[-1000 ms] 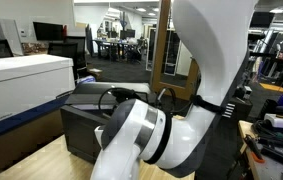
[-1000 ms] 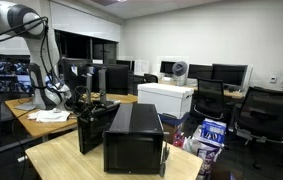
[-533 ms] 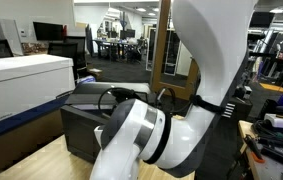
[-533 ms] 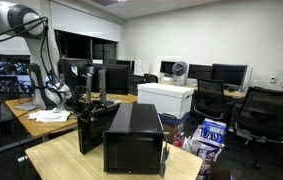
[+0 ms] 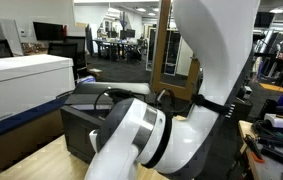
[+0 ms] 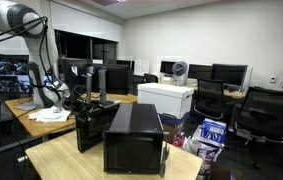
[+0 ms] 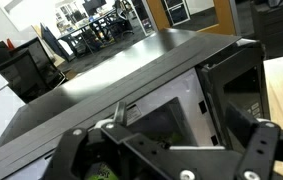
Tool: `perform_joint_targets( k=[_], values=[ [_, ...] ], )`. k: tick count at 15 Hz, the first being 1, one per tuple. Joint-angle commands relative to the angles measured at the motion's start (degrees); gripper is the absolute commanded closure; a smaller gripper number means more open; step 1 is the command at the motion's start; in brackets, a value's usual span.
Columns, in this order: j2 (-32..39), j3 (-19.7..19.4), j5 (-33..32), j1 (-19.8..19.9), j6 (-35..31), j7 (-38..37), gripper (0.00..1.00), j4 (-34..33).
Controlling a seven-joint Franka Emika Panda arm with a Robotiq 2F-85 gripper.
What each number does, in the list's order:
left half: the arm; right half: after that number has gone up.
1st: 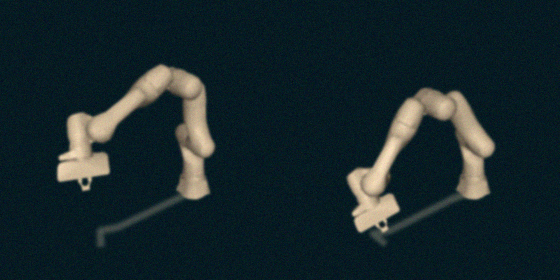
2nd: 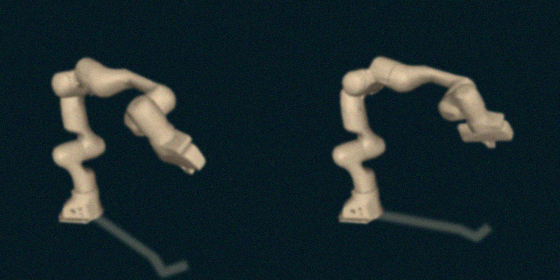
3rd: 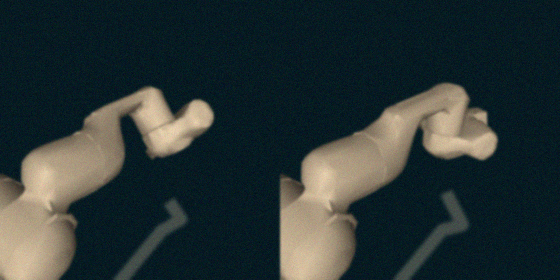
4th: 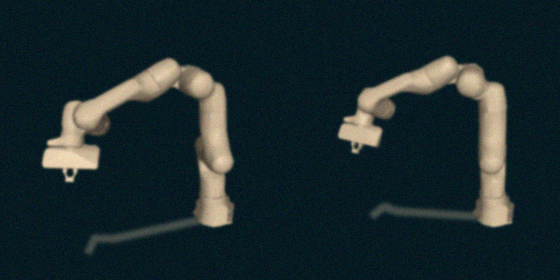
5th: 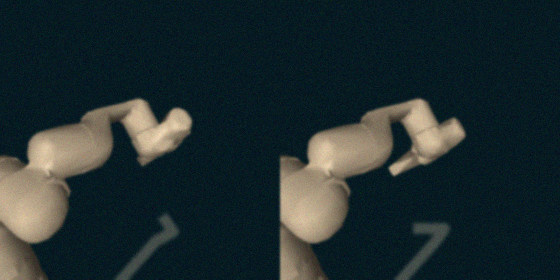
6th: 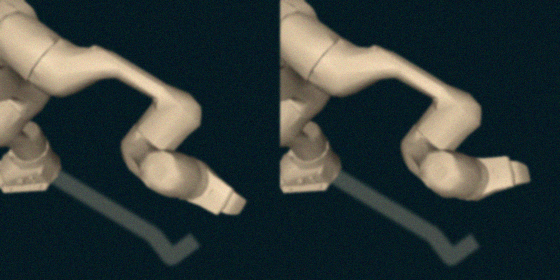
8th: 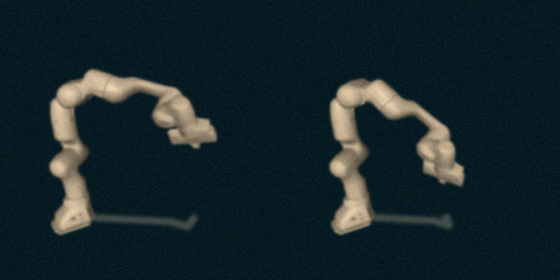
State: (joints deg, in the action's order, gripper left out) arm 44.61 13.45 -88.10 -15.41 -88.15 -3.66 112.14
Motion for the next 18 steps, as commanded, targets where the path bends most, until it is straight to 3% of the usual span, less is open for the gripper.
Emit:
perform_joint_targets(
  k=[1, 10, 18],
  values=[
    [-0.1, 1.9, 2.8, 1.0, -3.6, 1.9, 0.0, 1.6],
    [-2.4, 3.8, 4.8, 0.9, -13.8, 5.8, 0.0, 1.8],
    [-5.1, 5.8, 6.4, -0.9, -18.7, 4.2, 0.0, 4.5]
  ],
)
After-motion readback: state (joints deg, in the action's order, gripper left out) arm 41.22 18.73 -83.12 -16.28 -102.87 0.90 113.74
